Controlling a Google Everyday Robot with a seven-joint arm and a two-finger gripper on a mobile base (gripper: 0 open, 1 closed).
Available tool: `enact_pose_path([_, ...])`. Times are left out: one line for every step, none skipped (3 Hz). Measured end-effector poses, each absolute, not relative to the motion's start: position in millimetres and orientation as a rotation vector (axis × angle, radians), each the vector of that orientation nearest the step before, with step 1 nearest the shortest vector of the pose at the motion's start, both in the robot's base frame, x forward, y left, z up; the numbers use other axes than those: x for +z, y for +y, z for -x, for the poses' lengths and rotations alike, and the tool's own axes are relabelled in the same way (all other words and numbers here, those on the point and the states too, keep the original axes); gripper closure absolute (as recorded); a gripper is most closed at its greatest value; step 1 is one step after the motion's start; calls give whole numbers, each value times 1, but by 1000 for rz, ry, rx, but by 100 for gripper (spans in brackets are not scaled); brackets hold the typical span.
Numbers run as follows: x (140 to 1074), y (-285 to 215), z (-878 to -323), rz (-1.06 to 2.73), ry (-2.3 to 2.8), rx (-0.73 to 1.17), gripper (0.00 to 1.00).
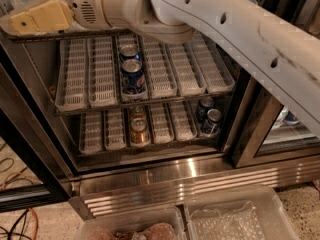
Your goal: Pick water bottle from top shelf of fridge
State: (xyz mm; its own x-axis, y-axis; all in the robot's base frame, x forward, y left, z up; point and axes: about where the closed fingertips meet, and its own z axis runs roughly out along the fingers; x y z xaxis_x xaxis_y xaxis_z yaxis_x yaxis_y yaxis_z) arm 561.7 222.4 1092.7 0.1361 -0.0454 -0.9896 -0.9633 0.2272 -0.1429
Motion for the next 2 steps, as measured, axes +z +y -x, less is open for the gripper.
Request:
enact_pose_path([1090,230,-571,1119,1177,983,0])
enact_pose_path([1086,237,-575,1117,1158,1013,0])
